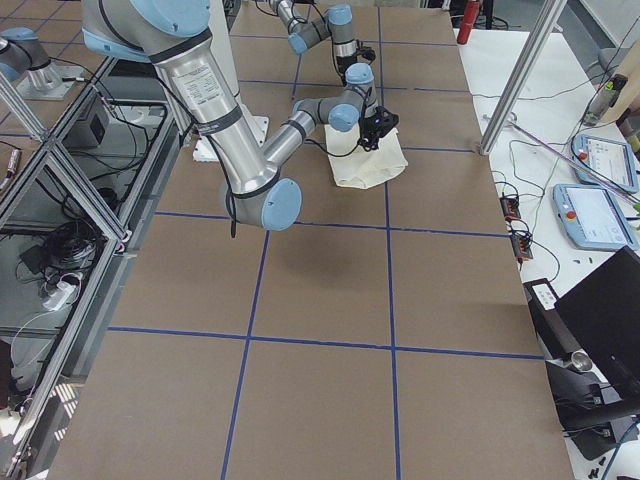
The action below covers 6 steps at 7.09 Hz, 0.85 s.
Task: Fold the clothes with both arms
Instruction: 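Lift the near edge with both grippers and fold it over the far half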
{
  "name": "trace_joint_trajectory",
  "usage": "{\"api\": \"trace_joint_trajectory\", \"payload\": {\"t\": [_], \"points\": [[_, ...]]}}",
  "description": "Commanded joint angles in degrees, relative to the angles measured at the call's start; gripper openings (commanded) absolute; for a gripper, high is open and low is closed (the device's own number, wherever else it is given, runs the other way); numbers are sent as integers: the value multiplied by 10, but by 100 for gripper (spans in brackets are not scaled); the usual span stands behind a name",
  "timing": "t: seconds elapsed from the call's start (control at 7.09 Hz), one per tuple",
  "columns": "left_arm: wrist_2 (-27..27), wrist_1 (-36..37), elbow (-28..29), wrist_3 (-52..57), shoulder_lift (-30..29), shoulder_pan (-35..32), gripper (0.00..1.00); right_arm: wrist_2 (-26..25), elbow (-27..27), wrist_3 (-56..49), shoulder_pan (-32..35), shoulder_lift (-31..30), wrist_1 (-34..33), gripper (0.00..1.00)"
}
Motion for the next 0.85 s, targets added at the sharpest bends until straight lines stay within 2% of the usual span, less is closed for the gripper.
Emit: {"api": "trace_joint_trajectory", "payload": {"t": [0.0, 0.28, 0.71], "points": [[4, -37, 60, 32, -21, -27, 0, 1, -80, -9, 7, 44, 22, 0], [4, -64, 115, 45, -48, -44, 0, 6, -132, -19, 13, 73, 27, 0], [26, -136, 174, 67, -49, -49, 0, 6, -163, -41, 13, 83, 28, 0]]}}
